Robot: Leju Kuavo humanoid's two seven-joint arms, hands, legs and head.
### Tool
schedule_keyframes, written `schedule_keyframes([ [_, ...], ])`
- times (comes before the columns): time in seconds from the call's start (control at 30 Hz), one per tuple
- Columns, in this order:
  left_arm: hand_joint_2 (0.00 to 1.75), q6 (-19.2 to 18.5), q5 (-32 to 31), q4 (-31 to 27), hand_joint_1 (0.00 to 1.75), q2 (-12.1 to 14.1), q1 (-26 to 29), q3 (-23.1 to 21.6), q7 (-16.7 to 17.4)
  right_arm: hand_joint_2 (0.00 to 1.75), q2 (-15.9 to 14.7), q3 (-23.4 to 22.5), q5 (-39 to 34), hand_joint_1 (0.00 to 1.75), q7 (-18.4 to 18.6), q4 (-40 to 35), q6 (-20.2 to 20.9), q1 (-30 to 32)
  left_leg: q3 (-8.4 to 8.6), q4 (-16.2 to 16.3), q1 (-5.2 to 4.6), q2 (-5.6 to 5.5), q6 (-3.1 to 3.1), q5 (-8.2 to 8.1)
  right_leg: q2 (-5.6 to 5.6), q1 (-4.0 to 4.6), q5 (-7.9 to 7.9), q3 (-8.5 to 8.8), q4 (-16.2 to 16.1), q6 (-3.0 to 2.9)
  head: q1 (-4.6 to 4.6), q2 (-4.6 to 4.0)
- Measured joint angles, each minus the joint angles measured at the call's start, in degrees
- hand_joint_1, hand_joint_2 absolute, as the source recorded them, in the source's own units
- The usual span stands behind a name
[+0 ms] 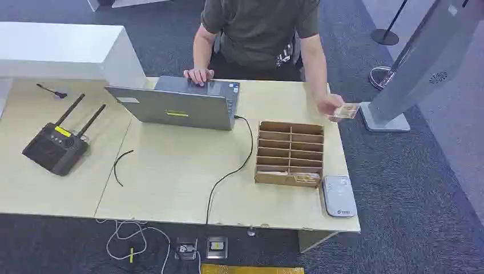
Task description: Pass the card to the sensor for recognition and then transmit it.
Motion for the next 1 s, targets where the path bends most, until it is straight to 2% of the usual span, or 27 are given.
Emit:
schedule_keyframes([
  [0.37,1.75,3.67,14.36,1.16,0.0,0.96,-2.21,-5.9,-2.51,0.0,-2.01,5.25,-15.3,0.0,-3.3,1.79,-7.8,-2.56,0.0,0.0,0.0,0.0,0.0,0.0,0.0,0.0,0.0,0.0,0.0,0.0,0.0,0.02],
  [0.6,1.75,5.44,22.42,2.06,0.0,1.53,-3.47,-9.7,-4.68,0.0,-3.56,7.71,-24.81,0.0,-7.65,4.9,-12.85,-4.76,0.01,0.0,0.0,0.0,0.0,0.0,0.0,0.0,0.0,0.0,0.0,0.0,0.02,0.02],
  [0.63,0.0,5.68,23.66,2.23,0.0,1.57,-3.61,-10.33,-5.07,0.0,-4.06,7.91,-26.59,0.0,-8.72,5.53,-13.66,-5.09,0.01,0.0,0.0,0.0,0.0,0.0,0.0,0.0,0.0,0.0,0.0,0.0,-0.02,0.02],
  [0.77,0.0,6.27,27.41,2.71,0.0,1.95,-4.26,-12.26,-6.01,0.0,-6.12,8.59,-31.56,0.0,-12.24,7.72,-15.98,-5.77,0.02,0.01,-0.01,0.0,0.0,0.0,0.01,-0.01,0.0,-0.01,0.0,0.0,-0.02,0.02],
  [1.0,0.0,6.84,33.81,3.58,0.0,2.43,-5.05,-15.23,-7.02,0.0,-11.08,8.78,-39.52,0.0,-20.57,11.54,-19.74,-6.72,0.0,0.01,-0.01,0.01,0.01,-0.01,0.0,-0.02,0.0,0.0,-0.01,0.0,-0.02,0.02],
])
